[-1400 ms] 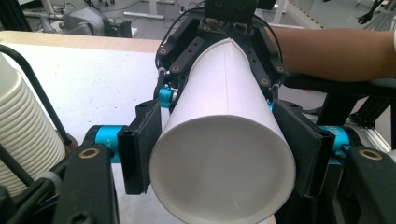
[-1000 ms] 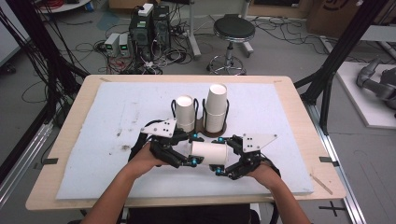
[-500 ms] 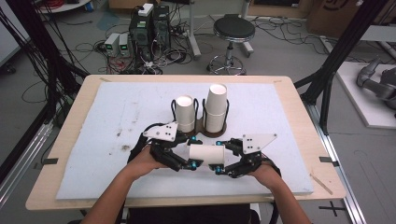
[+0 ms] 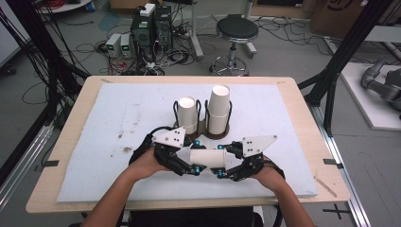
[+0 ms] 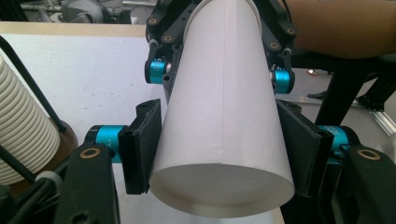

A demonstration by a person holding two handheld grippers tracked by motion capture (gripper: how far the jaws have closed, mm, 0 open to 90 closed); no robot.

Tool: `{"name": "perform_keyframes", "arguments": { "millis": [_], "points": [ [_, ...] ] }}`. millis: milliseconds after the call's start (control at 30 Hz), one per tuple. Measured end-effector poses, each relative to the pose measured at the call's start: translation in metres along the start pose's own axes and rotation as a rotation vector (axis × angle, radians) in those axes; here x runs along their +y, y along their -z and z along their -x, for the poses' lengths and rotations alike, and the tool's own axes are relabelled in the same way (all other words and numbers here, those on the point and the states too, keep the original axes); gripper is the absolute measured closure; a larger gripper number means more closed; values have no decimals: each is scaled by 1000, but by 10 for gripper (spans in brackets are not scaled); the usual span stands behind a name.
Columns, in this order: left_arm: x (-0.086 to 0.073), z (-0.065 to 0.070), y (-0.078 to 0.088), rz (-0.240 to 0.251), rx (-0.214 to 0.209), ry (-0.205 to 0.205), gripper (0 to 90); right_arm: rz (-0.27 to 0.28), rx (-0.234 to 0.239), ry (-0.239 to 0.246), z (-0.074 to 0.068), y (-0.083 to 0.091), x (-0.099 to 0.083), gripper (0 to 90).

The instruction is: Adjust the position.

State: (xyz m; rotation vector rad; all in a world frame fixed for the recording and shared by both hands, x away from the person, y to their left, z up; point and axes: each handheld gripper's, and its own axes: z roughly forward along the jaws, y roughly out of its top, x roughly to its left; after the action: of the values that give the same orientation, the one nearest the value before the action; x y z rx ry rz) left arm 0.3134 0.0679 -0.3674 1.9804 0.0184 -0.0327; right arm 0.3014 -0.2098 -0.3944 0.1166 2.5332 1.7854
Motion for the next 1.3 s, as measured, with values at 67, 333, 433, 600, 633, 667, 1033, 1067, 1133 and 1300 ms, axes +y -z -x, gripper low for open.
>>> {"name": "perform_keyframes", "arguments": {
  "millis": [67,333,433,600,633,667,1033,1067,1133,1300],
  "points": [
    [-1,0,0,15,-9,5,367,11,4,-13,0,1,0,378],
    [-5,-1,2,98,-22,33,364,73,-17,-29,0,3,2,300],
    [-7,-2,3,143,-30,51,364,83,-20,-30,0,4,2,290],
    [-14,-4,4,215,-44,77,363,131,-20,-38,0,8,3,286],
    [-15,-4,3,215,-45,80,364,149,-18,-36,1,9,4,294],
    [-15,-3,3,218,-46,81,364,149,-18,-36,1,9,4,294],
    [-19,-1,-1,186,-29,78,358,123,4,-29,1,10,3,357],
    [-18,0,-1,176,-12,76,358,123,4,-29,1,10,3,357],
    [-16,2,-2,151,30,73,322,114,-7,-29,1,9,3,357],
    [-4,7,-1,55,90,2,253,66,-28,-35,2,7,2,357]
  ]
}}
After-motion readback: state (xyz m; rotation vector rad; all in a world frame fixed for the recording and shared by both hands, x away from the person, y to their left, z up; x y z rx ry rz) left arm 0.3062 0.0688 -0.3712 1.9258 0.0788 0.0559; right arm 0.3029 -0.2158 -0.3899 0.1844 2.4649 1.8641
